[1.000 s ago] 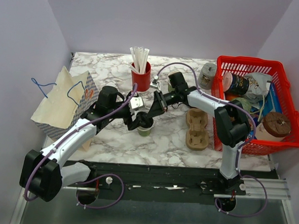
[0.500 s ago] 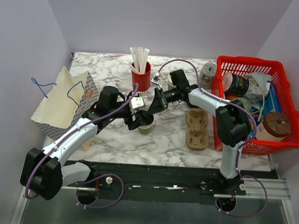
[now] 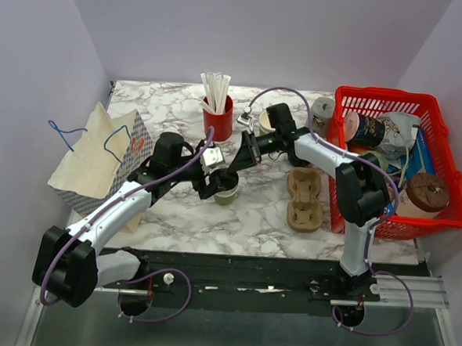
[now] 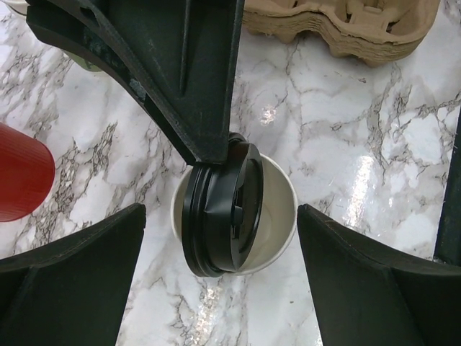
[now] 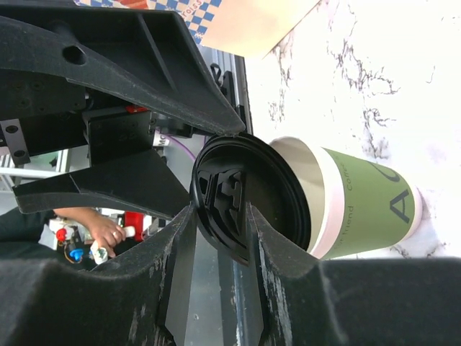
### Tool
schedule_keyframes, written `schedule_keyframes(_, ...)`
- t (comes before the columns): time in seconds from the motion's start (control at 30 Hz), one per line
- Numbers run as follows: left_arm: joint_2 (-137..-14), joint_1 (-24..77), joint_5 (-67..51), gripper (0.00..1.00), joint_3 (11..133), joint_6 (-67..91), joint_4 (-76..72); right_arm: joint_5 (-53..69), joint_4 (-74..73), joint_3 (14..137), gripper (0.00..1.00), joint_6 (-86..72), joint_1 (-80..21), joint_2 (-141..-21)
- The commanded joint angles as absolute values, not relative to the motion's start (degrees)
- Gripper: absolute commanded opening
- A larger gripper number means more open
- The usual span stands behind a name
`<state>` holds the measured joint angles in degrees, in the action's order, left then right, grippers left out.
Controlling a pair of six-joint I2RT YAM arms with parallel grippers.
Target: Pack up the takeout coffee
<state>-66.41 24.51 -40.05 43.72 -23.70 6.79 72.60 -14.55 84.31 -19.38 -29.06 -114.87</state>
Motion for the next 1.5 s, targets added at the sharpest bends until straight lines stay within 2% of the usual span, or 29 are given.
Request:
schedule_keyframes(0.0, -67.41, 24.79, -39.2, 0.93, 45.35, -23.73, 4.13, 71.1, -13.8, 86.04, 0.42, -18.19, -28.57, -116.28)
schedule_keyframes(1.47, -72.16, 24.79, -34.72, 0.92, 48.52, -21.71, 3.16, 64.34, -13.89, 87.1, 0.5, -16.08, -27.51, -117.77)
